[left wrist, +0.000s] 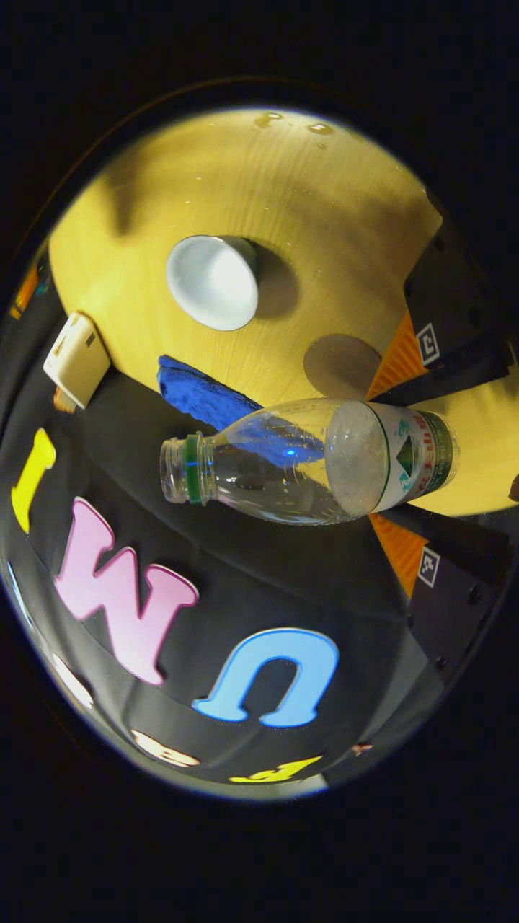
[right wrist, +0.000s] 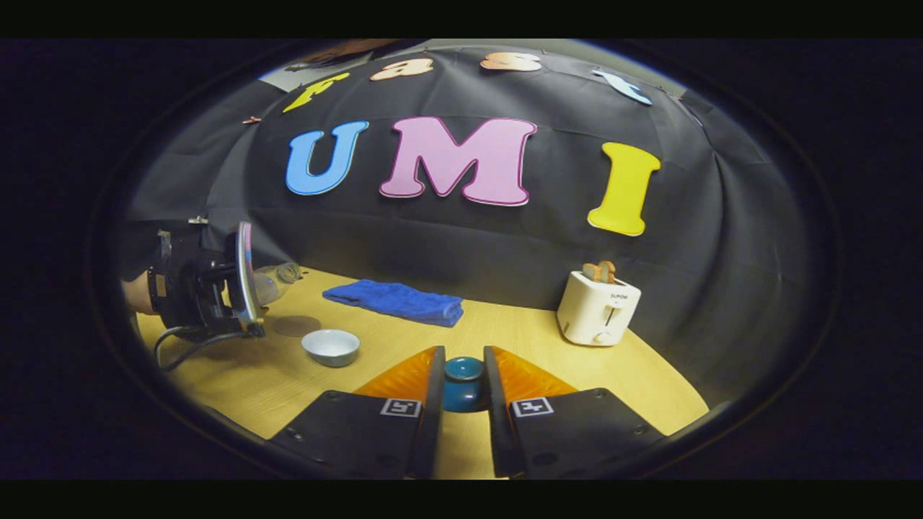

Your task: Open the teacup lid with one hand, grasp the water bottle and pour water into the teacup with the other hand; after pouring, place the water bottle on the coaster and then close the teacup lid.

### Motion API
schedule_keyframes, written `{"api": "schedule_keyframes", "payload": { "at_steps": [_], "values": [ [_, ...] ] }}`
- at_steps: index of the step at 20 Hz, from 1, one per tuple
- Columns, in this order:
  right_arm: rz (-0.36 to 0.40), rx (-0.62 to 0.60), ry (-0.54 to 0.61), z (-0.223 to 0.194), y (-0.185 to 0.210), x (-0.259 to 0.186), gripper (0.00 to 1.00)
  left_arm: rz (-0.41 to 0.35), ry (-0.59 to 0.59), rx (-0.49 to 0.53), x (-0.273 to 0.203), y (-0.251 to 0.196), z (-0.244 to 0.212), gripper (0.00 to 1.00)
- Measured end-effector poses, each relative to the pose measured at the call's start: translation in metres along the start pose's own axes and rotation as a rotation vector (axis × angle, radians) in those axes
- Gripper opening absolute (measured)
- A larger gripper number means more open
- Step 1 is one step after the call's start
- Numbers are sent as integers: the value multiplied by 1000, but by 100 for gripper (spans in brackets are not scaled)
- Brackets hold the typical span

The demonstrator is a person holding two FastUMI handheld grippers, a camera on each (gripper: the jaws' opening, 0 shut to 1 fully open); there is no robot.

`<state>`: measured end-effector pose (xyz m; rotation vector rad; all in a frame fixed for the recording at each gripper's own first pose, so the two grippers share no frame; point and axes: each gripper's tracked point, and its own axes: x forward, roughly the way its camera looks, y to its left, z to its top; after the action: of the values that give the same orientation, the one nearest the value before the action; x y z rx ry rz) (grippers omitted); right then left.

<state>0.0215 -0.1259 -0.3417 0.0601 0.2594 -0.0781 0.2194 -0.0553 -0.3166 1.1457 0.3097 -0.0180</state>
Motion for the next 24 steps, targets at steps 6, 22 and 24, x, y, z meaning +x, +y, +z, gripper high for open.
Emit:
{"api": "schedule_keyframes", "payload": {
  "at_steps": [6, 22, 24],
  "values": [
    [-3, -8, -4, -3, -8, -5, 36, 69, -30, 222, 3, 5, 9, 76],
    [-23, -5, -19, -6, -20, -17, 36, 167, -73, 569, 17, 28, 21, 76],
    [-28, -3, -21, -5, -22, -18, 36, 170, -73, 585, 19, 26, 21, 76]
  ]
}}
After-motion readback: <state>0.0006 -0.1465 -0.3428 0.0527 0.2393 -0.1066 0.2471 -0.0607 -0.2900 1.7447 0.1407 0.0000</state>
